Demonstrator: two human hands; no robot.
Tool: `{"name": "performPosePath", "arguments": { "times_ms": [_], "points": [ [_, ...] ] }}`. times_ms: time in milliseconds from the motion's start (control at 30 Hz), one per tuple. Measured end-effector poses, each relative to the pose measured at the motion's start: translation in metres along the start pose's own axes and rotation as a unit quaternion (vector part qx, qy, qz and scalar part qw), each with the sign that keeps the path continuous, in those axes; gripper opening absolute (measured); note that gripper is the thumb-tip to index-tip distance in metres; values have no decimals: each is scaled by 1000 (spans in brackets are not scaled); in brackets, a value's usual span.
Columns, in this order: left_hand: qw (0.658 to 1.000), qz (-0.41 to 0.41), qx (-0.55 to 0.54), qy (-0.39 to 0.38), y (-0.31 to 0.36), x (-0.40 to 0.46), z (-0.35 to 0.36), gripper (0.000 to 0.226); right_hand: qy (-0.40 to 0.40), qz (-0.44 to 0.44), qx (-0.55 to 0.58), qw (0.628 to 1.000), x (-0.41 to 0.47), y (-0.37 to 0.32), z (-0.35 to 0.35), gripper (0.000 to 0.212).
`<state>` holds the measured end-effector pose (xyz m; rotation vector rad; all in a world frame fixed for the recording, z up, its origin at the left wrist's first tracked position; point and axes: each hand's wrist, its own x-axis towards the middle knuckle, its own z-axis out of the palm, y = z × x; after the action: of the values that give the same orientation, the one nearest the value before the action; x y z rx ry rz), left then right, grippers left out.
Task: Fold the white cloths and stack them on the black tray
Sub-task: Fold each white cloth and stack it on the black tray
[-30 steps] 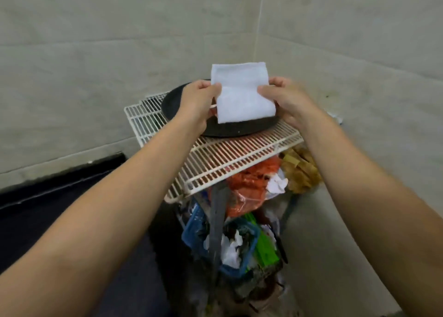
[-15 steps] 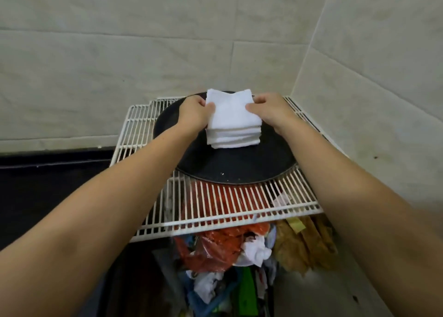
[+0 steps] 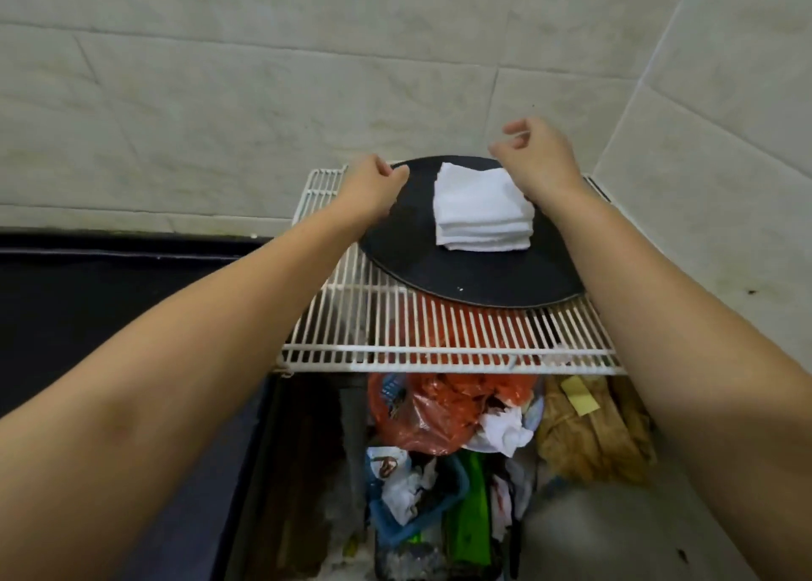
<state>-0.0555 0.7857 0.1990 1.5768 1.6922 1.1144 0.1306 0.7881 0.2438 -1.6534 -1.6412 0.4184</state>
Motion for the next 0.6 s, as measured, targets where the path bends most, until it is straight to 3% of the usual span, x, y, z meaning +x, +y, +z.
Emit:
{"name": "performPosePath", "arguments": {
  "times_ms": [100, 267, 433, 600],
  "points": [
    [999, 13, -5, 39, -20, -27, -61, 25, -24, -93, -3, 995, -23, -59, 36, 31],
    [986, -35, 96, 130, -107, -116, -193, 18, -134, -220, 7, 966, -115, -159, 154, 24],
    [942, -162, 208, 209, -221, -268, -312, 21, -295, -298, -7, 908, -271, -229, 280, 21],
    [896, -310, 249, 201, -305, -417, -382, 26, -431, -361, -47, 826, -424, -272, 368, 24]
  ]
}}
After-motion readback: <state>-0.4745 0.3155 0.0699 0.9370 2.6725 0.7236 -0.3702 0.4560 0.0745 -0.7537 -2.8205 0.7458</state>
